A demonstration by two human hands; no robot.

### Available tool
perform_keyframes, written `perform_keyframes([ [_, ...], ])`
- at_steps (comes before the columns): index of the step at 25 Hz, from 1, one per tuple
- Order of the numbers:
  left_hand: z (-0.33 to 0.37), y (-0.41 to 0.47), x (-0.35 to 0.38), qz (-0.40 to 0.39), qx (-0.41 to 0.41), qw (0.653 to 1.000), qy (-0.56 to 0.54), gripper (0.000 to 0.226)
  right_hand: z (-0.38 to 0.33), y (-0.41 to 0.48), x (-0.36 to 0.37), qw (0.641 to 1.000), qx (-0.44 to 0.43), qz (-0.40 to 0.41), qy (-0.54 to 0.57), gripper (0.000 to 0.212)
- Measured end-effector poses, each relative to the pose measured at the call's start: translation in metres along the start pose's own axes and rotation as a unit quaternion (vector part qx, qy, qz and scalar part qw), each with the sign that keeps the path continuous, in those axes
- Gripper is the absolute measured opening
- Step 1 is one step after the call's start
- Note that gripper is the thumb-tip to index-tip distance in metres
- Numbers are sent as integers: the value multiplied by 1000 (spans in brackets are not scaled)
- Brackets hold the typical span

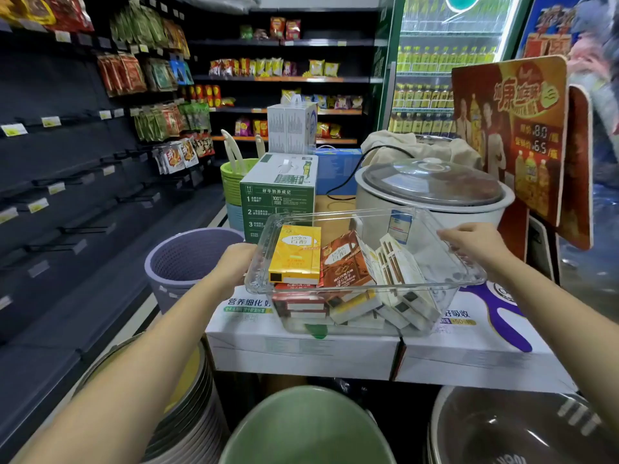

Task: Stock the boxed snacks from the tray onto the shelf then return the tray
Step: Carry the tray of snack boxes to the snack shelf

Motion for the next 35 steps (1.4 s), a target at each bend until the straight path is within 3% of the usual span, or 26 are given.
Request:
perform_keyframes([
  [5, 1, 3, 3, 1, 3, 996, -94, 21, -3, 2, 0, 1000, 0, -9, -2, 21],
  [12, 16, 5, 2, 11, 21, 999, 36, 18, 1, 4, 3, 1000, 10, -16, -4, 19],
  [21, 46, -24, 9, 23, 85, 993, 73, 29, 7, -42, -38, 997, 3, 69, 33, 15],
  [25, 70, -48, 36, -12, 139, 986, 86, 34, 20, -102, -78, 991, 16, 129, 22, 32],
  [31, 94, -93, 111, -82, 210, 971, 84, 27, 64, -214, -135, 974, 93, 208, -3, 11],
  [35, 96, -120, 182, -181, 239, 952, 65, 25, 102, -306, -168, 944, 142, 298, -23, 16],
])
Point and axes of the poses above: each hand's wrist, its own y-axis towards the middle knuckle, its own x-axis out of the palm, z = x × y, the point moved 8 cm from there along y, towards the middle knuckle, and after that the axes turned 7 degrees about -z, right-handed, at the moved point
